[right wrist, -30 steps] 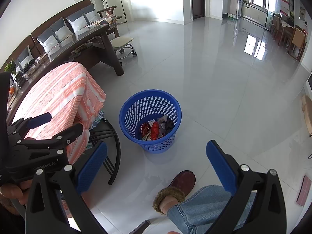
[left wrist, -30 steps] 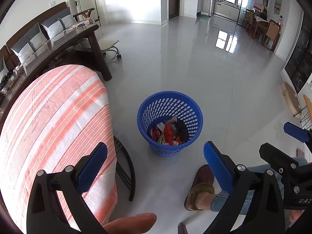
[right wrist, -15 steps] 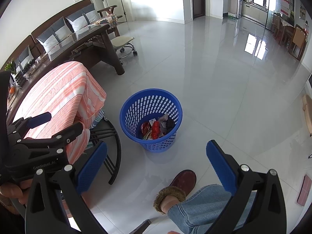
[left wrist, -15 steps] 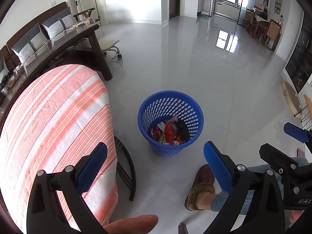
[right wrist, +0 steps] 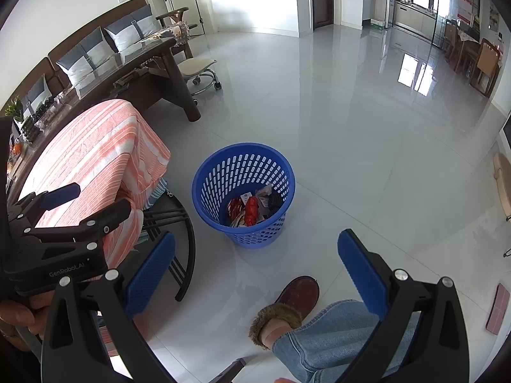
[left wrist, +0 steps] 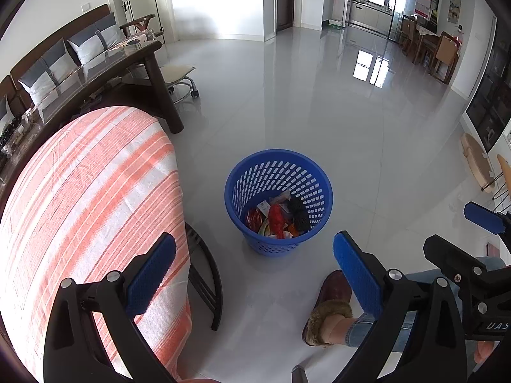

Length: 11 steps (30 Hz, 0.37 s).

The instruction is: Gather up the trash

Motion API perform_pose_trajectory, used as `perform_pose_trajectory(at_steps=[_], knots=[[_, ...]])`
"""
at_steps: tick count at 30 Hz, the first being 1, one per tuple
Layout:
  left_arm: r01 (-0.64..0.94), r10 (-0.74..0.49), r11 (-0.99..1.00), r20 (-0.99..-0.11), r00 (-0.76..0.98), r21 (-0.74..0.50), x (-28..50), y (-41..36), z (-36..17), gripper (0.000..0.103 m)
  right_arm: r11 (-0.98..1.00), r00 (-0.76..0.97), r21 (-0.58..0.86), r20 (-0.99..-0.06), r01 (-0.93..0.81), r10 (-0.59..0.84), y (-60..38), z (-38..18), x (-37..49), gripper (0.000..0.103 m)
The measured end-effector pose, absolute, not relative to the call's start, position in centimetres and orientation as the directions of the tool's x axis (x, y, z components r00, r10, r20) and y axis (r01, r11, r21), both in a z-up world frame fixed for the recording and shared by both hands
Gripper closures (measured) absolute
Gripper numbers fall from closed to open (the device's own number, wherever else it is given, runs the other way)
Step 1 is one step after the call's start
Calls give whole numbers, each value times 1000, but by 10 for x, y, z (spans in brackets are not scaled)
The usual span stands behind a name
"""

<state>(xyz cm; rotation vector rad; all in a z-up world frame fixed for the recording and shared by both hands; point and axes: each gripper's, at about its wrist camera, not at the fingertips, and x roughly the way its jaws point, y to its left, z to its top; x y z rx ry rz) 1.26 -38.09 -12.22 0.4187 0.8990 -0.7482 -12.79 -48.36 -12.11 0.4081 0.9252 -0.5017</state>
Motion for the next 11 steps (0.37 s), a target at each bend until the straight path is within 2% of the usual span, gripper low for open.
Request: perform_pose_trajectory(at_steps=[11], knots=[[727, -376, 687, -845, 381, 22, 16, -381, -123, 5, 803, 493, 116, -837, 584, -238, -484, -124, -131, 5]])
